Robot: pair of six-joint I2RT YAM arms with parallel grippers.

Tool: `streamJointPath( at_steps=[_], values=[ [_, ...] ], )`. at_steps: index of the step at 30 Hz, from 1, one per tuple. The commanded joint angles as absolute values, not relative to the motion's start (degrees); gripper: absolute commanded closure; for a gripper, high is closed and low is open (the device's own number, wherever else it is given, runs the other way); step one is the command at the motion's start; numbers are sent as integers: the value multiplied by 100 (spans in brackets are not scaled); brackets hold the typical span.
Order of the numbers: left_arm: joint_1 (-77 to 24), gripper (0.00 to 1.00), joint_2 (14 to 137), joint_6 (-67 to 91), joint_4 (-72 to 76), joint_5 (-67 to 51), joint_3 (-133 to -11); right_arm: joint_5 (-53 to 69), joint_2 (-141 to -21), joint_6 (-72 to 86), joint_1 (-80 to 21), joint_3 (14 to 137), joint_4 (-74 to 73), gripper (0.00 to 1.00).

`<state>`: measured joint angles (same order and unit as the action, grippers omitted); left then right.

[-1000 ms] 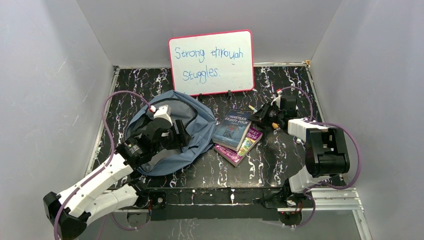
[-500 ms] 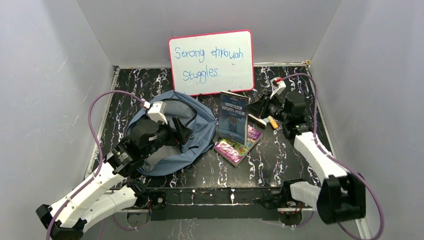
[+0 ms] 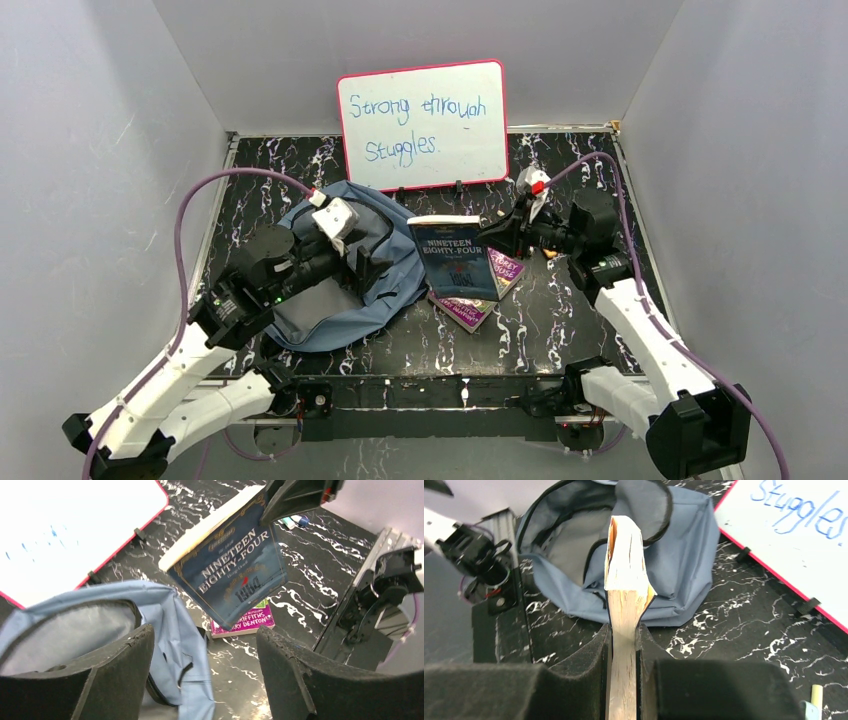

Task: Pack the student bag
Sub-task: Pick up the book from the center of the board.

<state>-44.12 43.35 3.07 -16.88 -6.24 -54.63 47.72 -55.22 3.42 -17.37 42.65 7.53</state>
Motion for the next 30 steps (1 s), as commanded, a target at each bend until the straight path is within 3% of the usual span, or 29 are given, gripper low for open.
streamJointPath(
  at_steps=[1,11,19,30],
  values=[
    [-4440,29,4498,-1105,-2091,-1522,-6115,6026,-5429,-730,-1779,5094,307,100],
    [-4438,27,5685,-1643,-2858,-2839,-6833,6226,-5495,-1630,-2671,5605,-371,100],
    [-4438,26,6343,-1585,-3182,-2993,-7308,6131,-5631,-1738,-3202,5833,-342,100],
    [-4441,44,6711,-1459,-3486,-3825,-7408,5924,-5774,-1804,-3427,5960,-237,100]
  ],
)
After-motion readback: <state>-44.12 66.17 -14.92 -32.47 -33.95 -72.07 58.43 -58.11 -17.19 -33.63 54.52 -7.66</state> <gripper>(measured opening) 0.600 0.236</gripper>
